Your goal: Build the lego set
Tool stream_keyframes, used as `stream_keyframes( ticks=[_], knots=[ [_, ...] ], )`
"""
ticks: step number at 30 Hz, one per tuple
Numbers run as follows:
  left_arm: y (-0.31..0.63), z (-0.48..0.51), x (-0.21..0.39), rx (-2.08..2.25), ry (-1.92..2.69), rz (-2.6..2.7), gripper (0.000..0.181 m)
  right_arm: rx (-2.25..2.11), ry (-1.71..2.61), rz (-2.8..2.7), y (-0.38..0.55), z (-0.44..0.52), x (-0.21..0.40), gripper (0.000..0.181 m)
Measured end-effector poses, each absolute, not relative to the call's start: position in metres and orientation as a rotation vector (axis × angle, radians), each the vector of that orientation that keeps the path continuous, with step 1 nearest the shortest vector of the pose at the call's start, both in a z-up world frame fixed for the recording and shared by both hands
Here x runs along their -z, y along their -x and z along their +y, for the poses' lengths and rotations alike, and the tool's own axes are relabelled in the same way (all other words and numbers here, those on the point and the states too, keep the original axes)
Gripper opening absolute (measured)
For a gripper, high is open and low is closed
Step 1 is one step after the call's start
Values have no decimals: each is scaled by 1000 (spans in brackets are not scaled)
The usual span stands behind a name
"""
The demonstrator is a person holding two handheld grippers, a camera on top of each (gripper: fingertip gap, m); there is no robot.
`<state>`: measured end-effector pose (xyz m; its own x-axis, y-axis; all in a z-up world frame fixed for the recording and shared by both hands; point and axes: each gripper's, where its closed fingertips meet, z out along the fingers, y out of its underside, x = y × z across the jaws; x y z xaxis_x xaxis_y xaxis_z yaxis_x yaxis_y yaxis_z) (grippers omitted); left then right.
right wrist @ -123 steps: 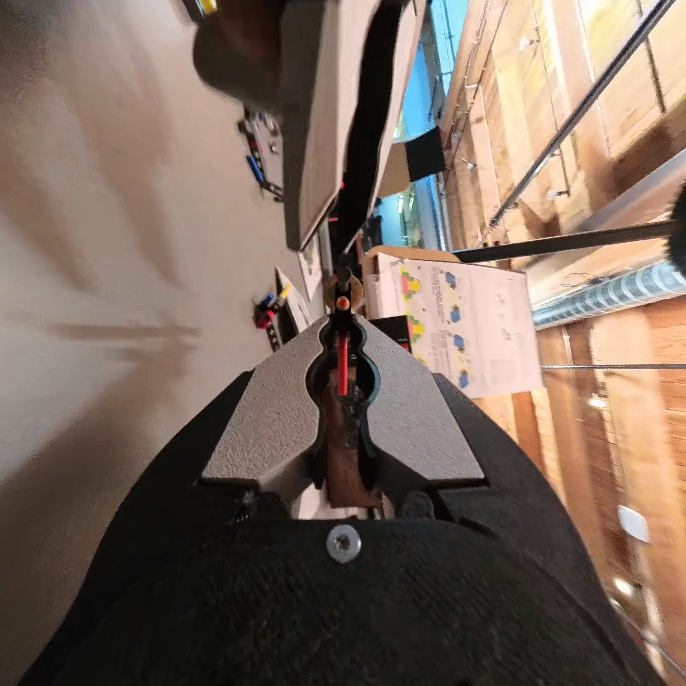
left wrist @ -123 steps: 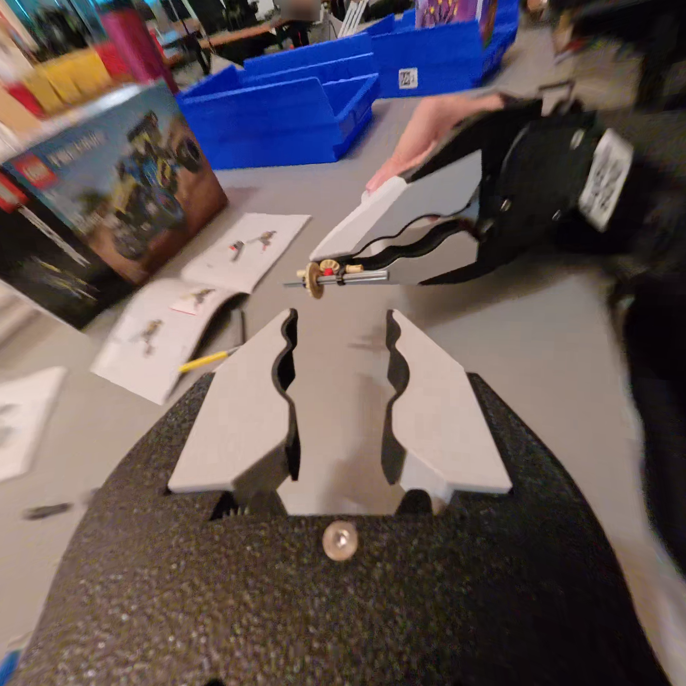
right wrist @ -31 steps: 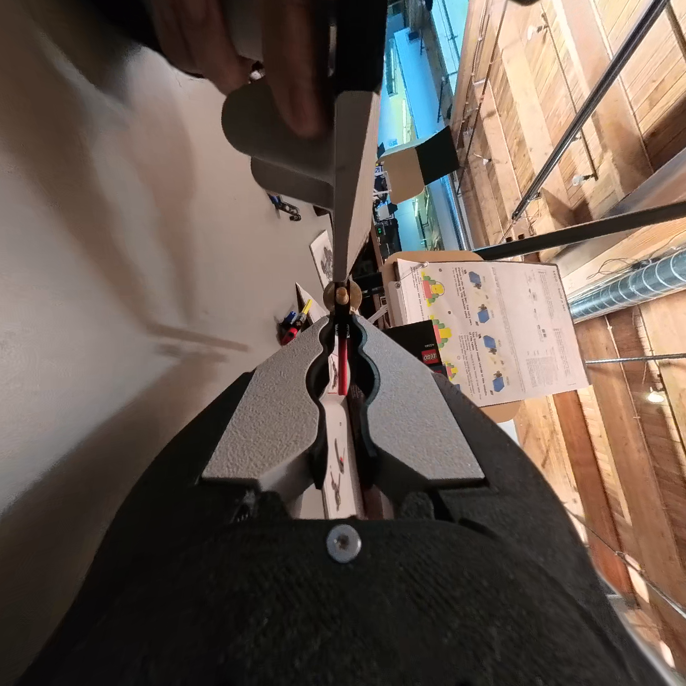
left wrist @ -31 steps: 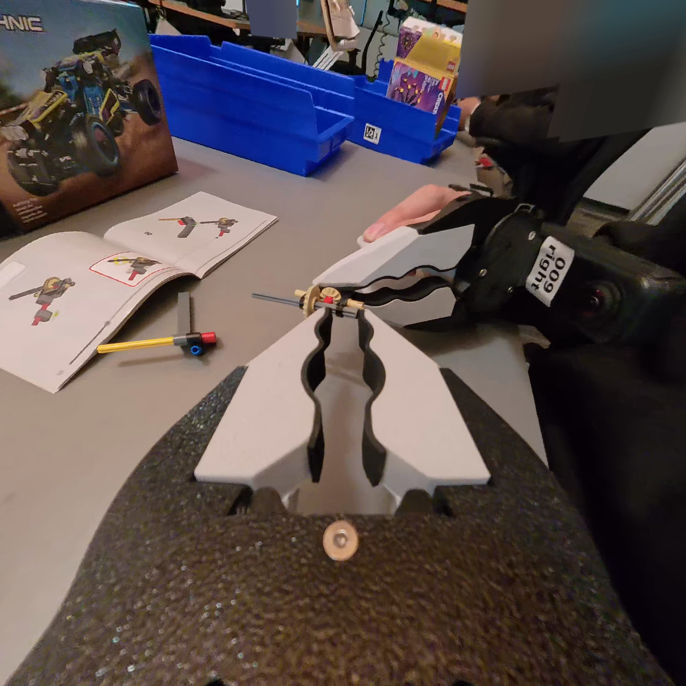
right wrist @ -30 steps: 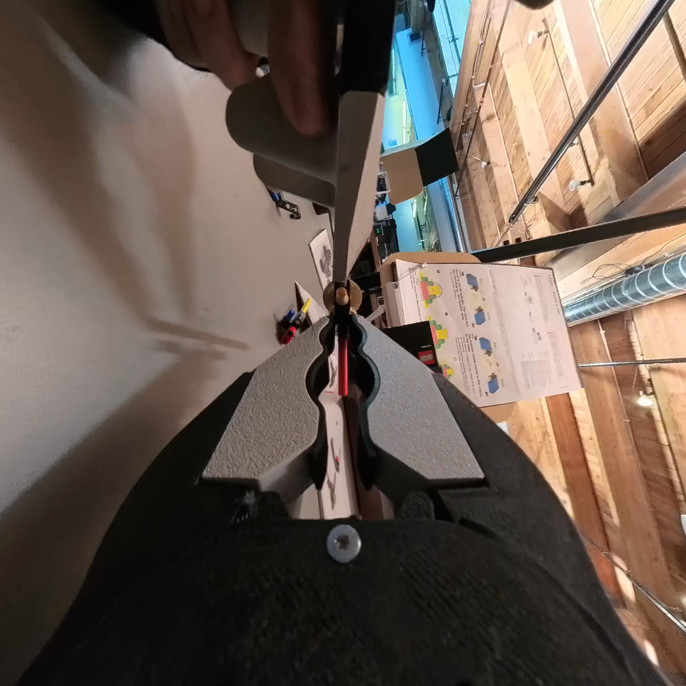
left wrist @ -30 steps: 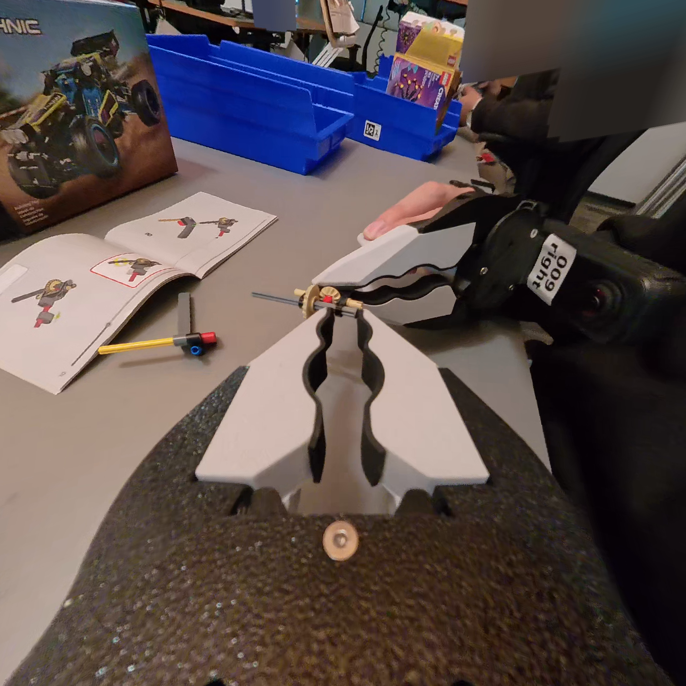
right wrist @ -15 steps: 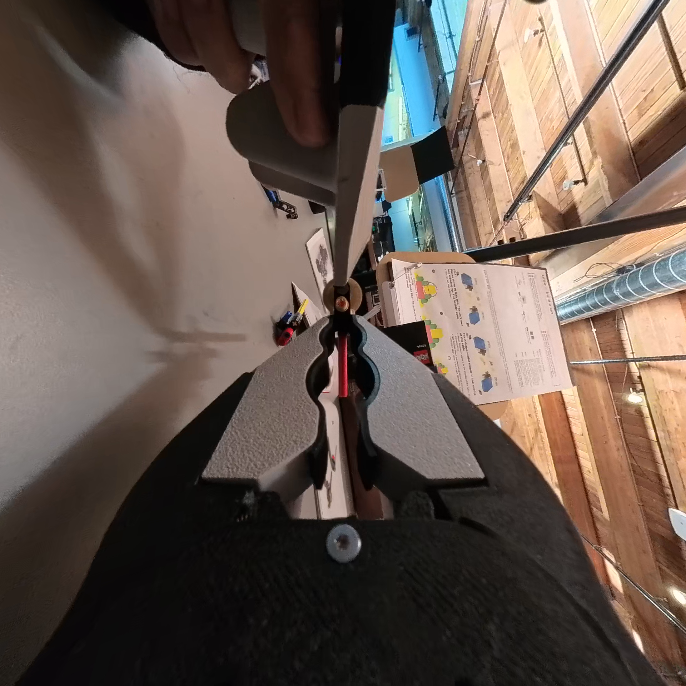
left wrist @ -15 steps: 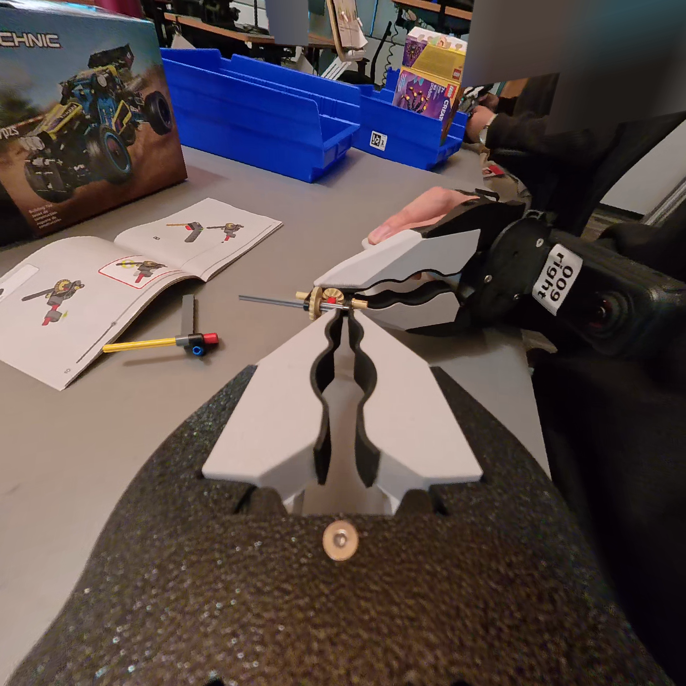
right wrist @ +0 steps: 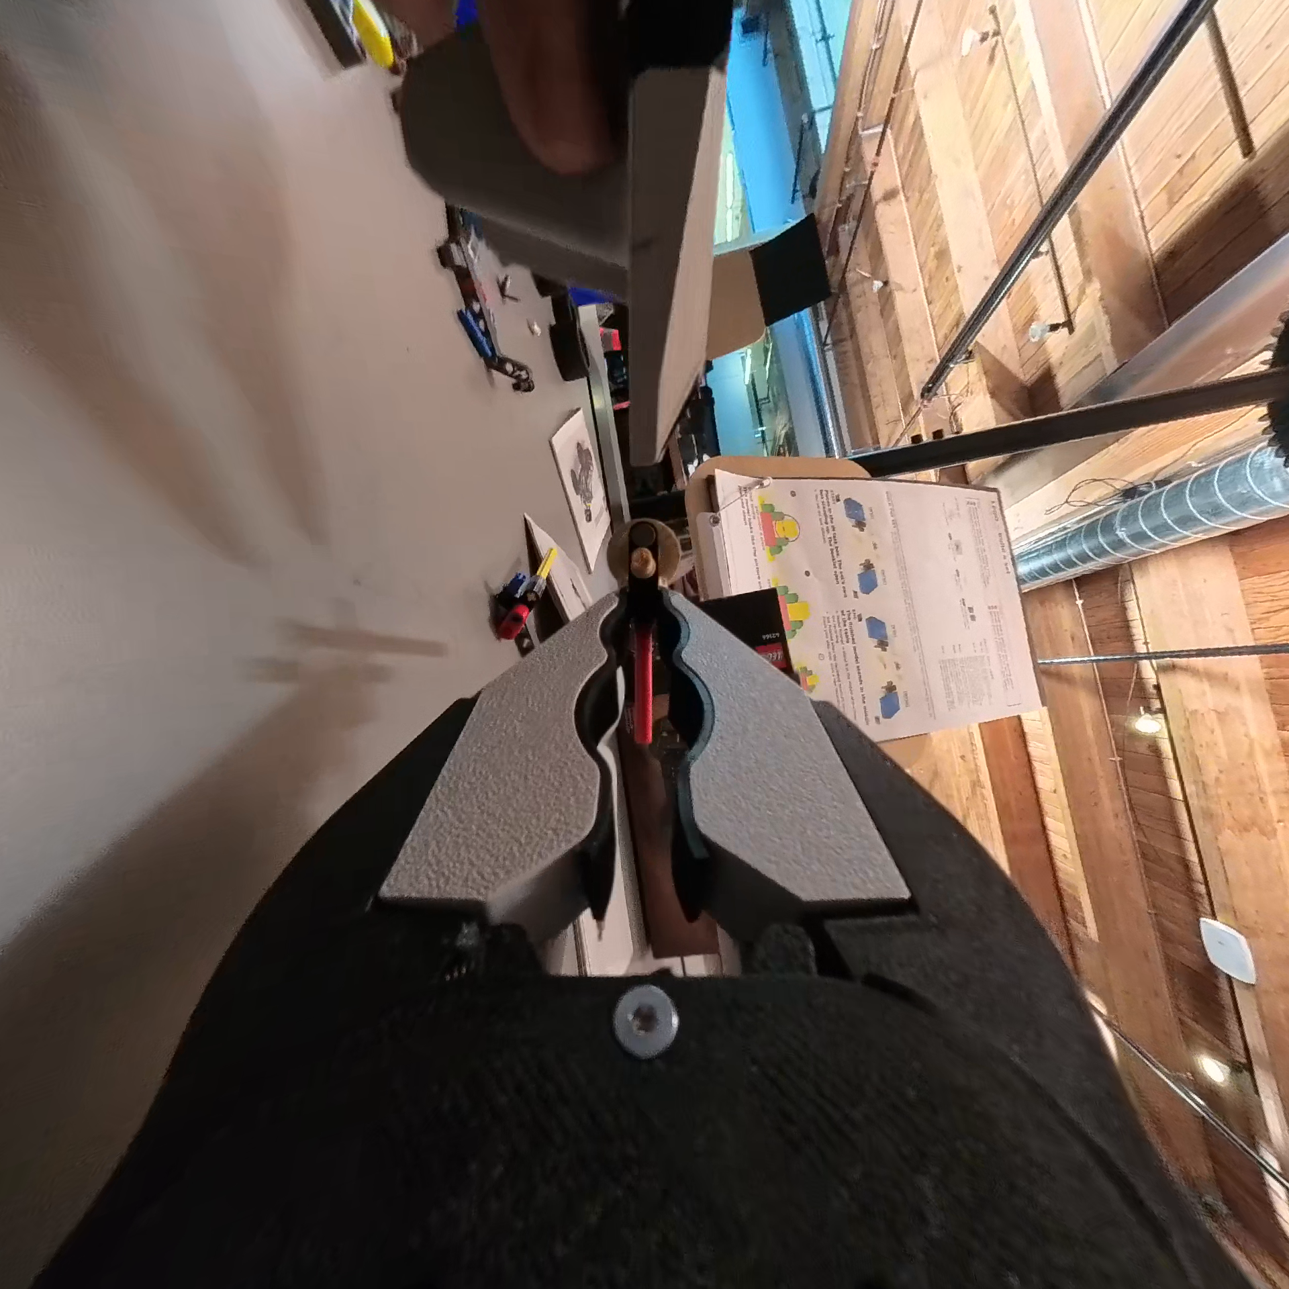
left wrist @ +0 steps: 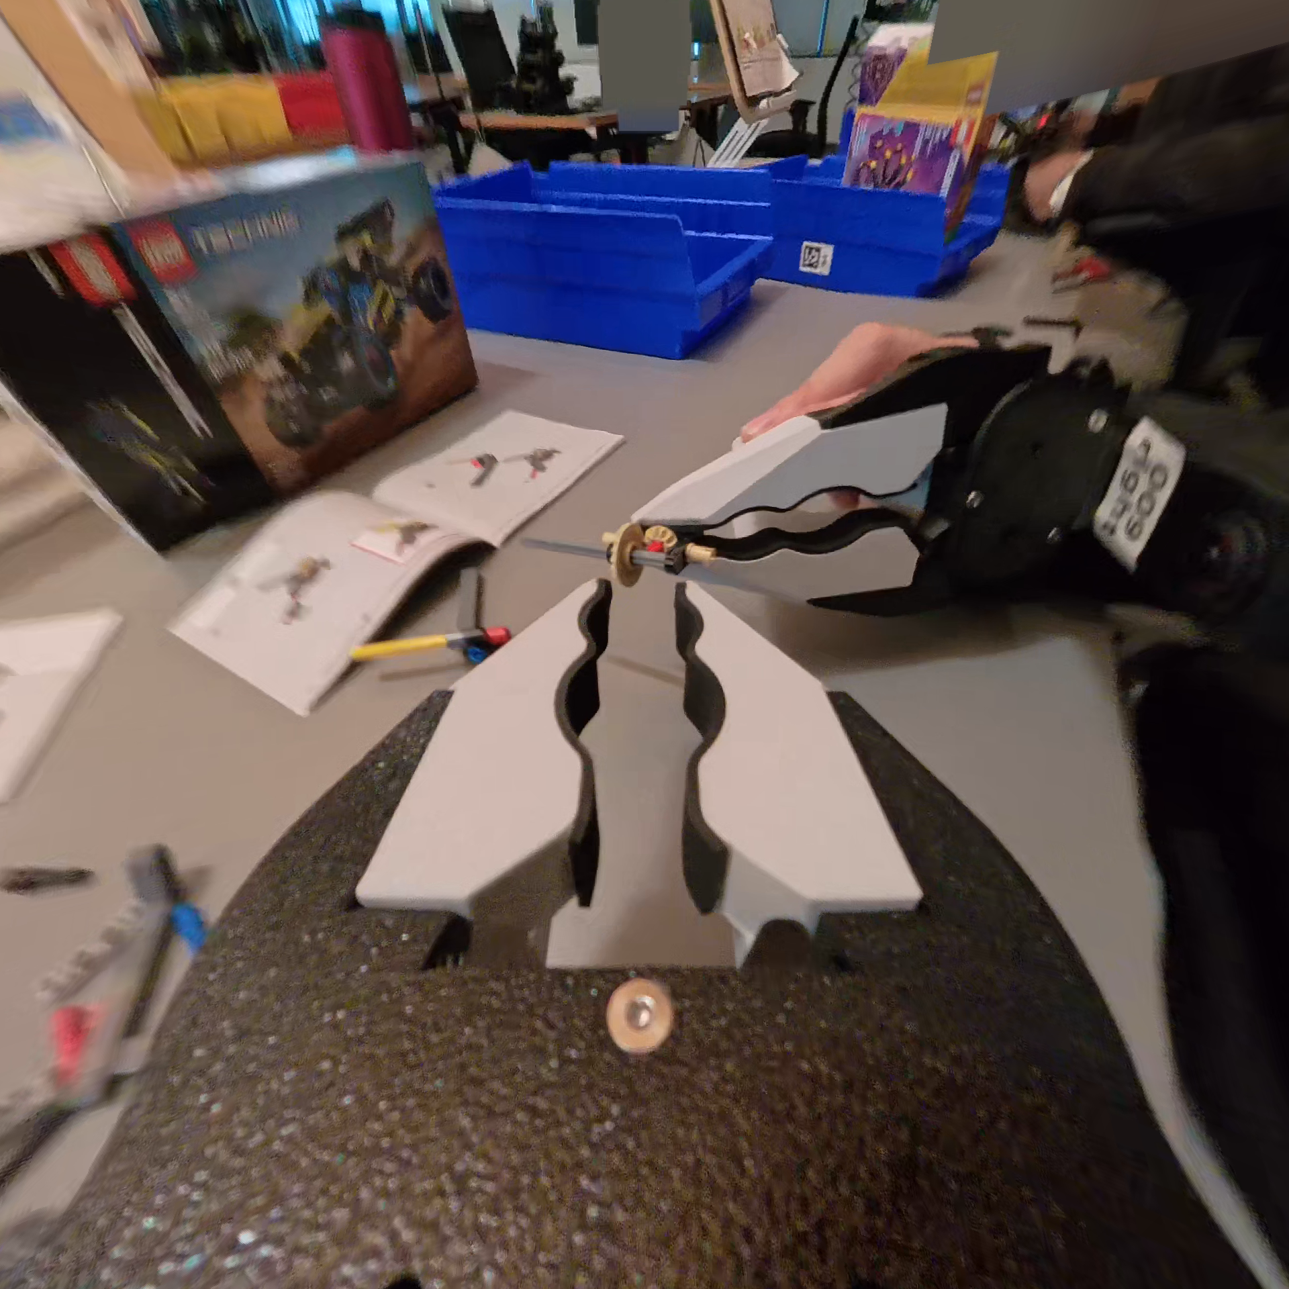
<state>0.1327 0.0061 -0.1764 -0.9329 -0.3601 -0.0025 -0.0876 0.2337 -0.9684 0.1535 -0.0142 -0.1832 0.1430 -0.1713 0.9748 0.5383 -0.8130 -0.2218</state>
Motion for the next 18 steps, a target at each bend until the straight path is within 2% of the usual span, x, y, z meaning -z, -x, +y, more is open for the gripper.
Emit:
stream_keyframes(
  ticks=[3, 6, 12, 15, 18],
  knots=[
    [-125, 5, 171, 1571, 109, 2131, 15, 1694, 1936, -368, -153, -12, 190, 5],
    [-125, 5, 186, 1206, -144, 2044, 24, 1705, 1992, -403, -155, -11, 199, 5],
    [-135, 3, 205, 729, -446, 1846, 29, 1705, 2032, -441, -153, -9, 206, 5],
    [-137, -2, 205, 648, -505, 1760, 25, 1679, 2033, -438, -151, -6, 206, 5],
    [-139, -7, 205, 613, -518, 1721, 5, 1656, 2038, -438, -148, -3, 208, 5]
  ],
)
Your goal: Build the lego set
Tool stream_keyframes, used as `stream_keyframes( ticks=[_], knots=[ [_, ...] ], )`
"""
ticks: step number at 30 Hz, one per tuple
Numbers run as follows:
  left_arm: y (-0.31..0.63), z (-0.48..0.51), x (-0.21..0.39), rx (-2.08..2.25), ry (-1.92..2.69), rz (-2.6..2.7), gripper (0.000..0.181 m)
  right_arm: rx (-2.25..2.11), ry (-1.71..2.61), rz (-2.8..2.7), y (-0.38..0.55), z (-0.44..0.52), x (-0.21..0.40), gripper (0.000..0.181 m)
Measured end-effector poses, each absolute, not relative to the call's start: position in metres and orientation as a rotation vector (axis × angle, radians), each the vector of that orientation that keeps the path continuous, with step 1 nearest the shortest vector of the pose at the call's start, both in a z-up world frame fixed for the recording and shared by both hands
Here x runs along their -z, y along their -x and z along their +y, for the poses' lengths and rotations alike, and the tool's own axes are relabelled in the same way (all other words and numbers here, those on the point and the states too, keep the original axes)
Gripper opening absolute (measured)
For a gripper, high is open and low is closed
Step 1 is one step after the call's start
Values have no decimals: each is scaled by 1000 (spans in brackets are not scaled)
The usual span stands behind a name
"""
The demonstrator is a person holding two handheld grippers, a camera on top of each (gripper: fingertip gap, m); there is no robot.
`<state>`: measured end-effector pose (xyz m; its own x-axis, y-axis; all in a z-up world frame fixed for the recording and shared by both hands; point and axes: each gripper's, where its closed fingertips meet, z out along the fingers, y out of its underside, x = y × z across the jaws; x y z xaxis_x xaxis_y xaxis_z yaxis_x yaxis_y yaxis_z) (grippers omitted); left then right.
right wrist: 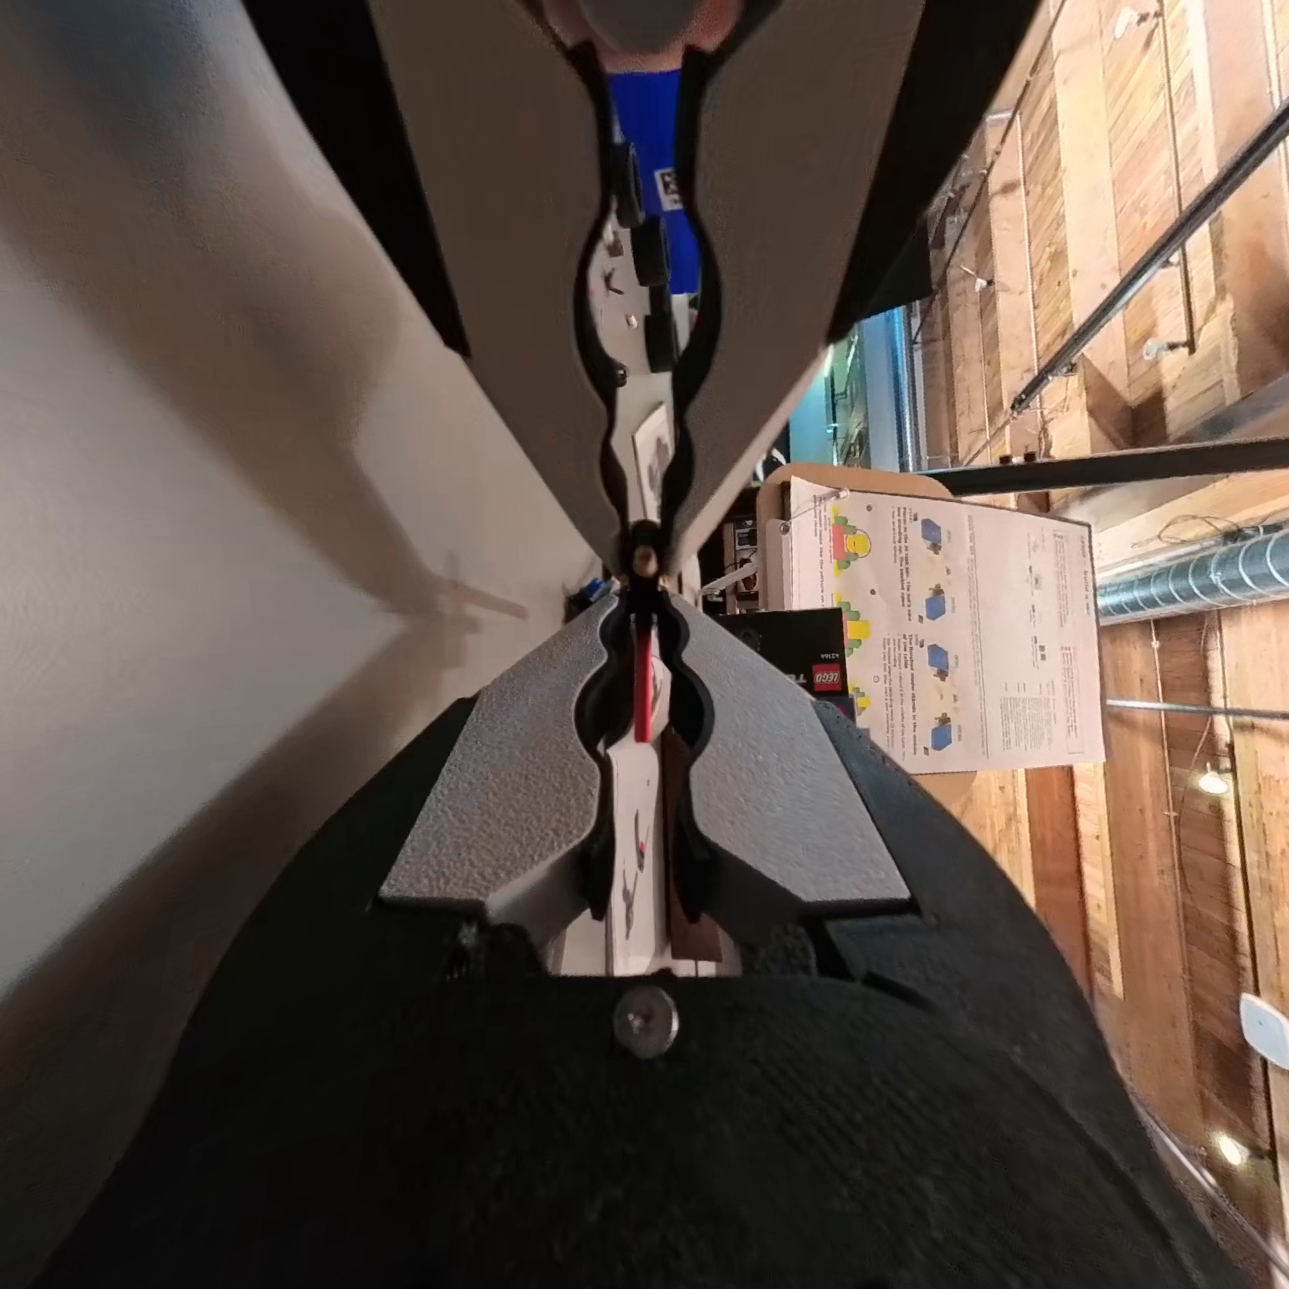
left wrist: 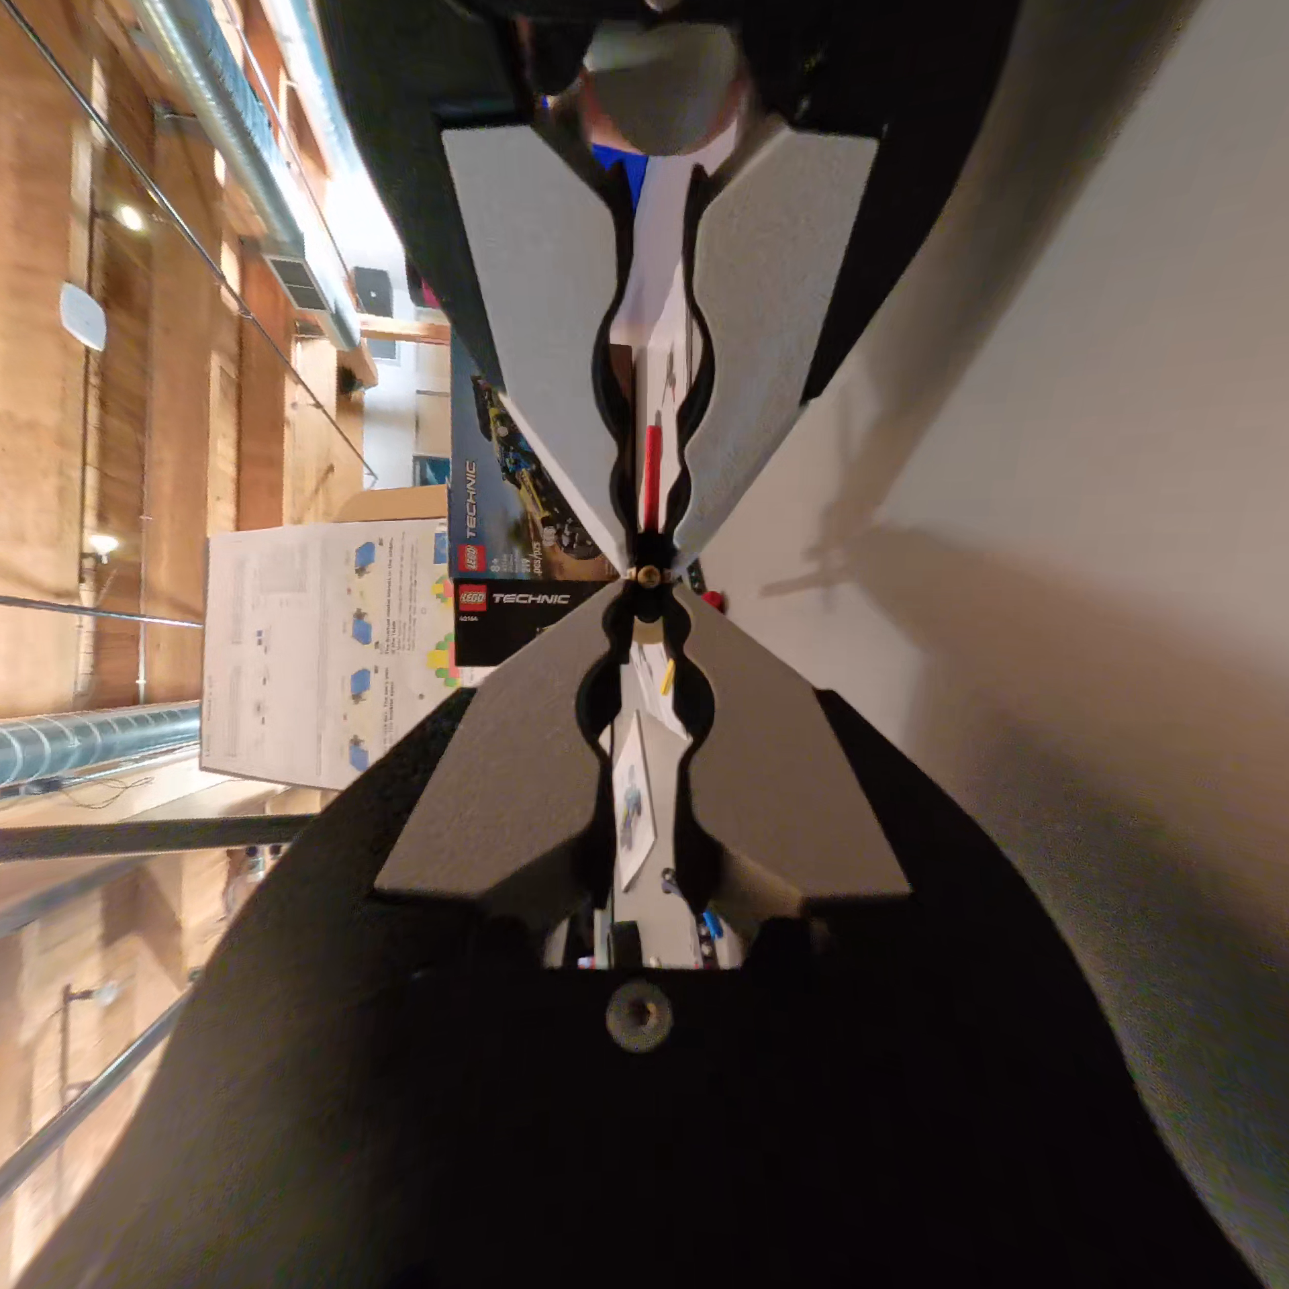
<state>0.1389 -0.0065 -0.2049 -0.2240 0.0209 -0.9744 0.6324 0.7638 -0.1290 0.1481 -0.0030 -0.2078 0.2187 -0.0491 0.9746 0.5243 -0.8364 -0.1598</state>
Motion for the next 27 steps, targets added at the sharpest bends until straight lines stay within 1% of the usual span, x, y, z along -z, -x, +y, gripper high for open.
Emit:
stream_keyframes(
  ticks=[3, 5, 8, 10, 13, 15, 22, 27],
  knots=[
    [-141, -5, 202, 617, -514, 1680, 4, 1635, 1994, -410, -148, -4, 204, 5],
    [-145, 0, 201, 611, -510, 1666, 4, 1595, 1937, -363, -146, -5, 198, 17],
    [-148, 10, 194, 593, -511, 1603, 4, 1532, 1892, -264, -146, -11, 189, 20],
    [-147, 13, 190, 610, -517, 1572, 4, 1461, 1910, -238, -145, -11, 193, 14],
    [-141, 13, 187, 648, -540, 1548, 4, 1446, 1918, -241, -145, -8, 195, 11],
    [-141, 14, 189, 666, -538, 1562, 4, 1463, 1904, -269, -141, -7, 191, 3],
    [-154, 20, 202, 617, -462, 1662, 5, 1511, 1999, -366, -138, 4, 204, 0],
    [-158, 22, 201, 583, -442, 1644, 4, 1564, 1991, -395, -137, 8, 202, 0]
  ],
)
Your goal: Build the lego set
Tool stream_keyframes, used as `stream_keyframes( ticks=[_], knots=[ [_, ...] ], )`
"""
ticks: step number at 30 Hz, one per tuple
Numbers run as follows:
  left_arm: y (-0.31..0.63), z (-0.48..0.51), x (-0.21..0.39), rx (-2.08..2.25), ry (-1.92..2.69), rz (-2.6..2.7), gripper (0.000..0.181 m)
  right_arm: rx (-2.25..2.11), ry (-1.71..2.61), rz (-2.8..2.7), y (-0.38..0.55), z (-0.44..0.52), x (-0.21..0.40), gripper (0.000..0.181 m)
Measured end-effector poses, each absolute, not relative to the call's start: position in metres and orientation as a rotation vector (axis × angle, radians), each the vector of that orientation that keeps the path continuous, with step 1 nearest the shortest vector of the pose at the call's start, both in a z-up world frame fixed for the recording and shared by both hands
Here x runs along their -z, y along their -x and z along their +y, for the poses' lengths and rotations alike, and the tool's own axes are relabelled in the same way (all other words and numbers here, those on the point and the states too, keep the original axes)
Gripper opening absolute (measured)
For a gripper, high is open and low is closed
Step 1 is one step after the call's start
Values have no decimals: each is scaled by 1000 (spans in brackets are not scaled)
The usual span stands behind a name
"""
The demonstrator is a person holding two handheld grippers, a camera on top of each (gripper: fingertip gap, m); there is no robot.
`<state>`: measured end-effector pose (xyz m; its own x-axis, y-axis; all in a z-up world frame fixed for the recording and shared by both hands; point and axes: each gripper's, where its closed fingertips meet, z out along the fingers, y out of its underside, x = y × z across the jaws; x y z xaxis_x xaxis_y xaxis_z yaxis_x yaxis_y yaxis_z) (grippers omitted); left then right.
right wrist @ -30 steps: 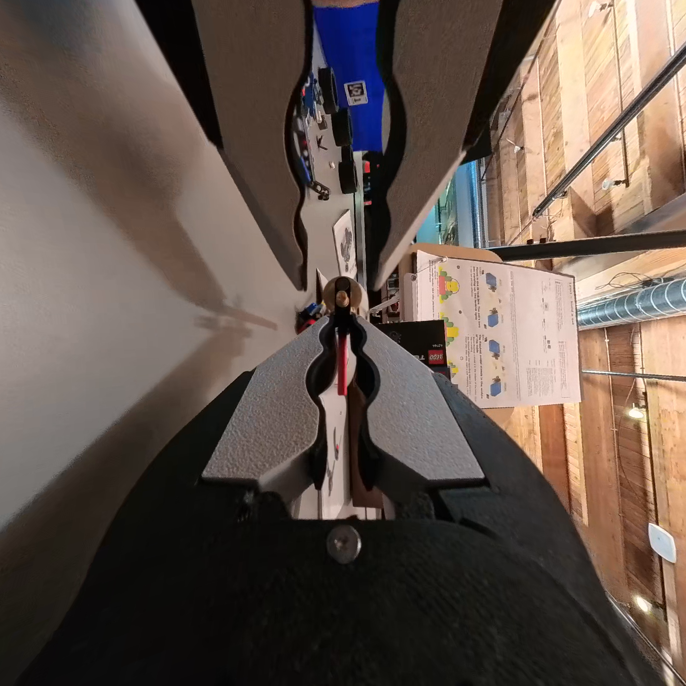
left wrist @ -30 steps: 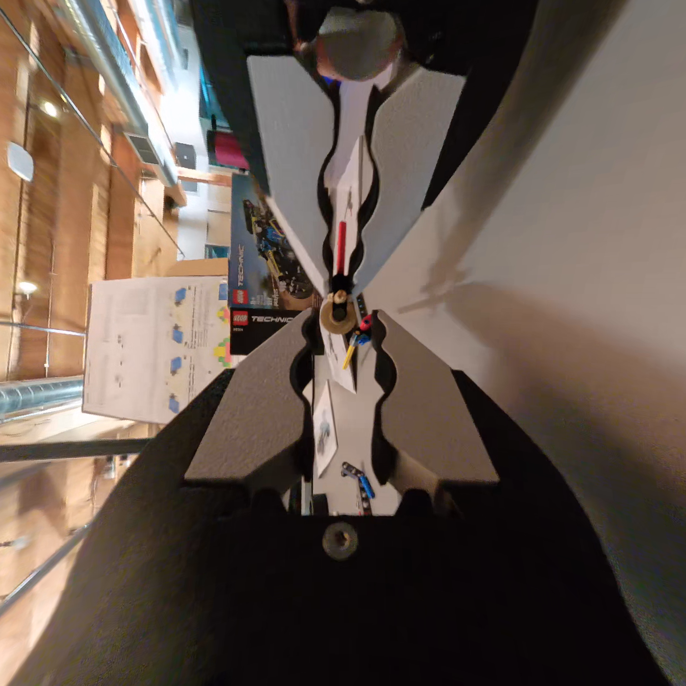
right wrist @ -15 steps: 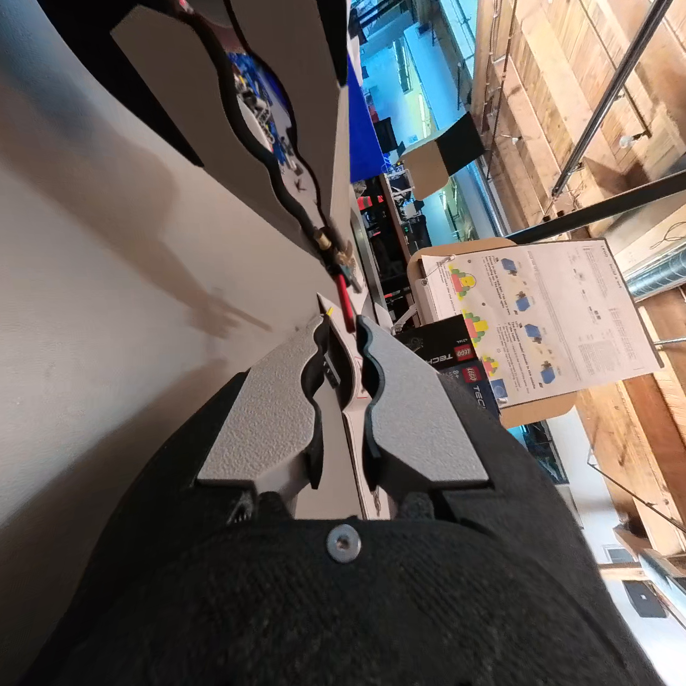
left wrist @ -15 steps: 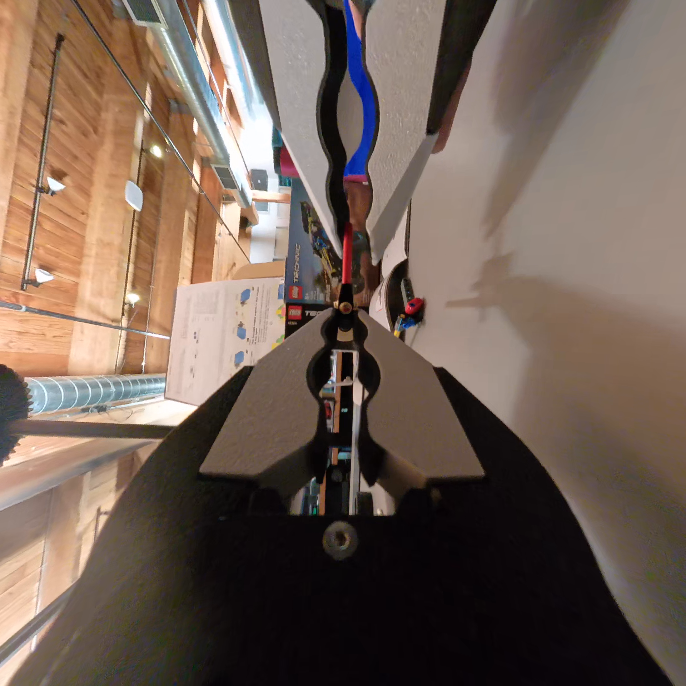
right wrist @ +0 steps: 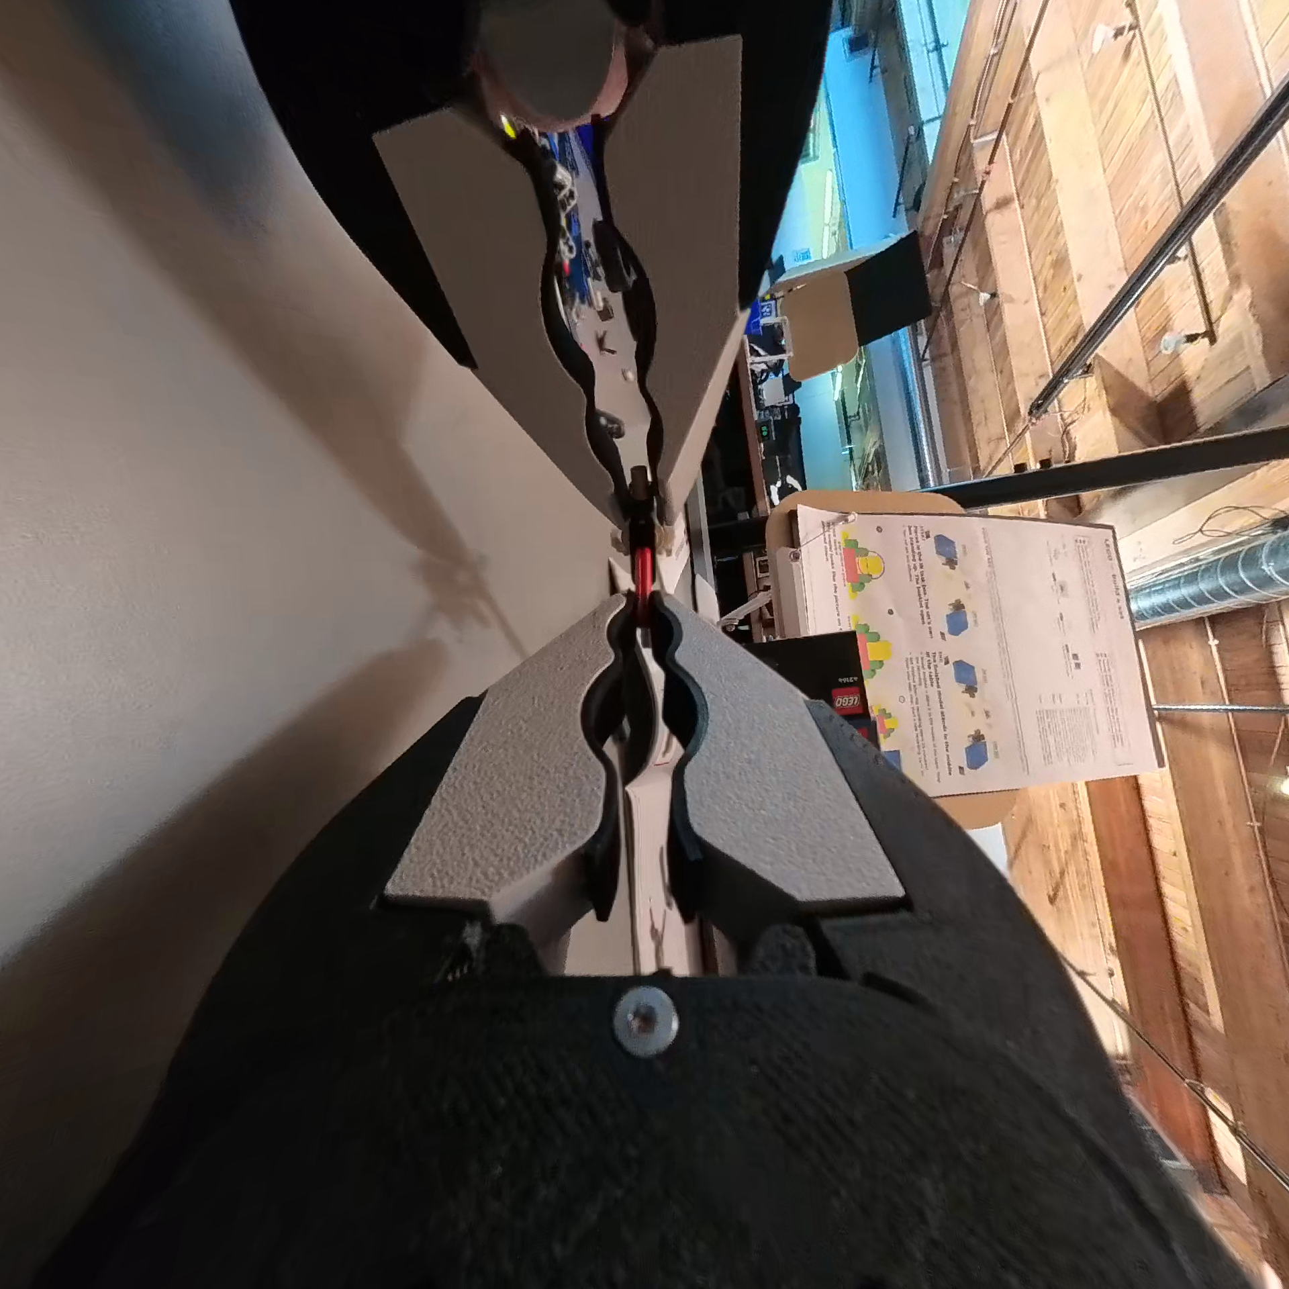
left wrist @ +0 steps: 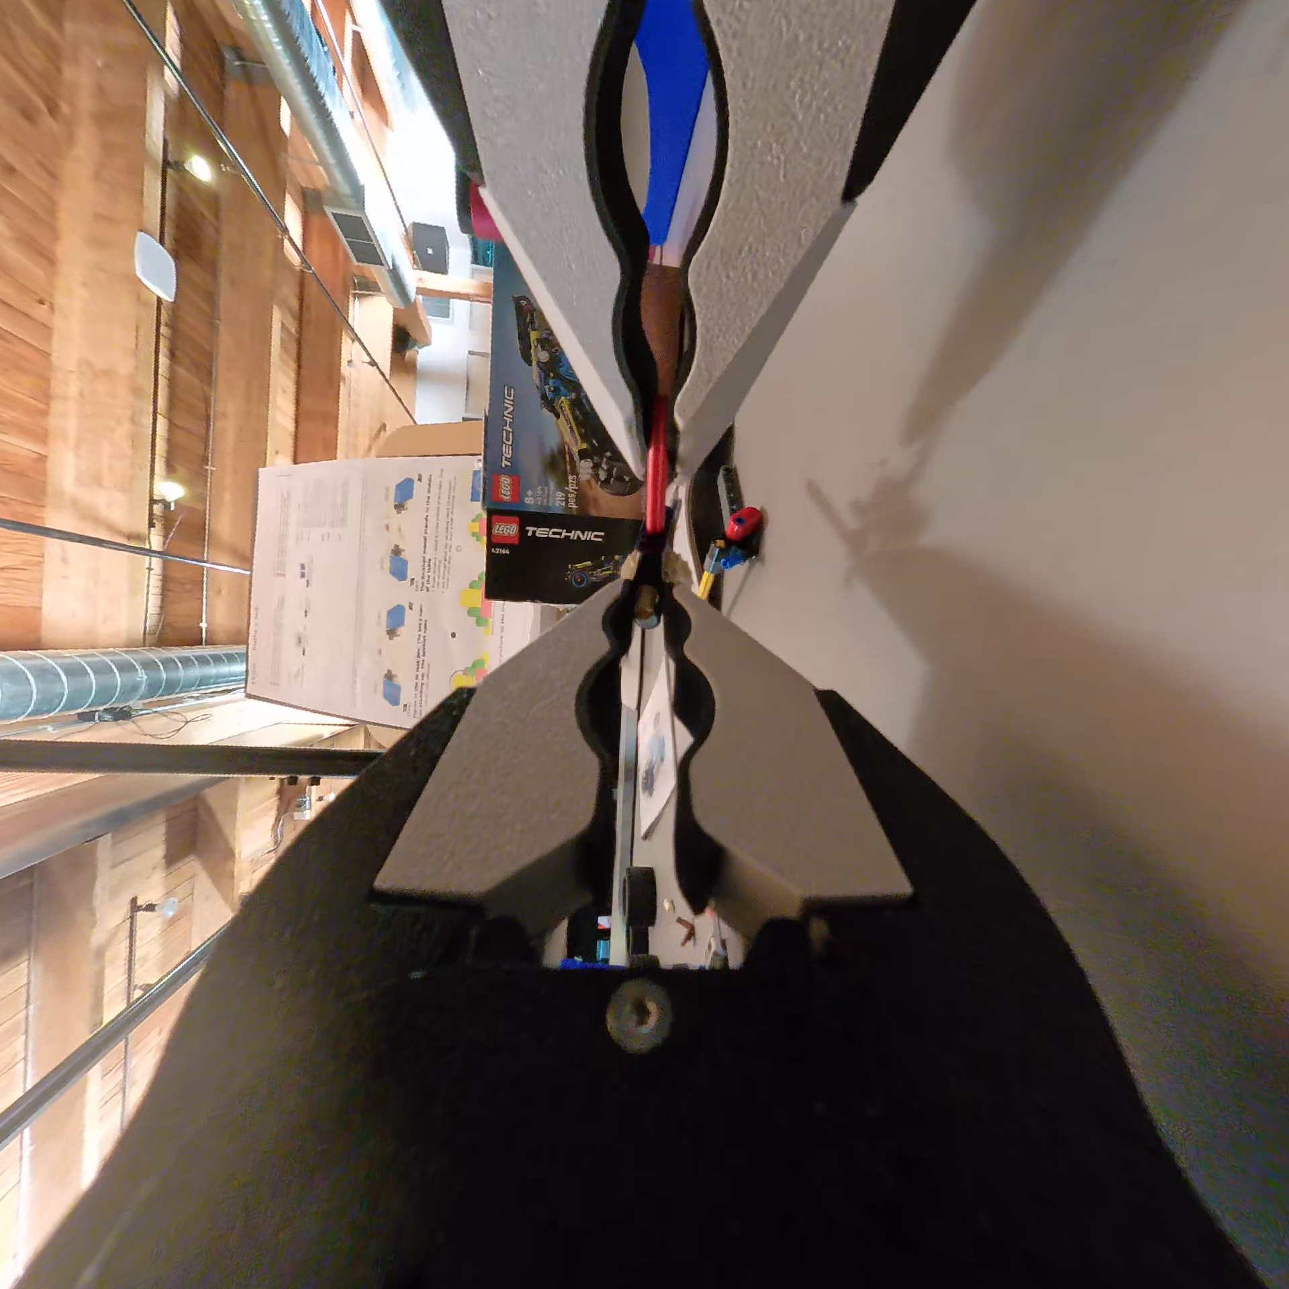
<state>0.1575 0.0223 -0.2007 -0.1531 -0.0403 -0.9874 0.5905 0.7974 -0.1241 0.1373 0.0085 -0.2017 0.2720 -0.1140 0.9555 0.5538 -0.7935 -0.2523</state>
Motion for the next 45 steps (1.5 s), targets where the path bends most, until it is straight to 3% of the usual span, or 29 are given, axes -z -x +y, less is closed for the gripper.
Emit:
stream_keyframes(
  ticks=[10, 13, 20, 24, 36, 45],
  knots=[
    [-159, 20, 199, 561, -446, 1619, 5, 1573, 1985, -377, -139, 6, 201, 0],
    [-157, 21, 189, 616, -407, 1587, 12, 1533, 1943, -315, -140, 4, 194, 0],
    [-144, 24, 165, 1275, -26, 1799, 39, 1146, 1652, -81, -129, 1, 152, 1],
    [-138, 35, 135, 1588, 105, 1824, 40, 736, 1503, 107, -124, 5, 134, 1],
    [-143, 22, 129, 942, -102, 1549, 42, -329, 943, 952, -141, 10, 132, 0],
    [-149, 16, 137, 641, -231, 1385, 10, -517, 855, 1043, -127, 21, 141, 1]
  ],
)
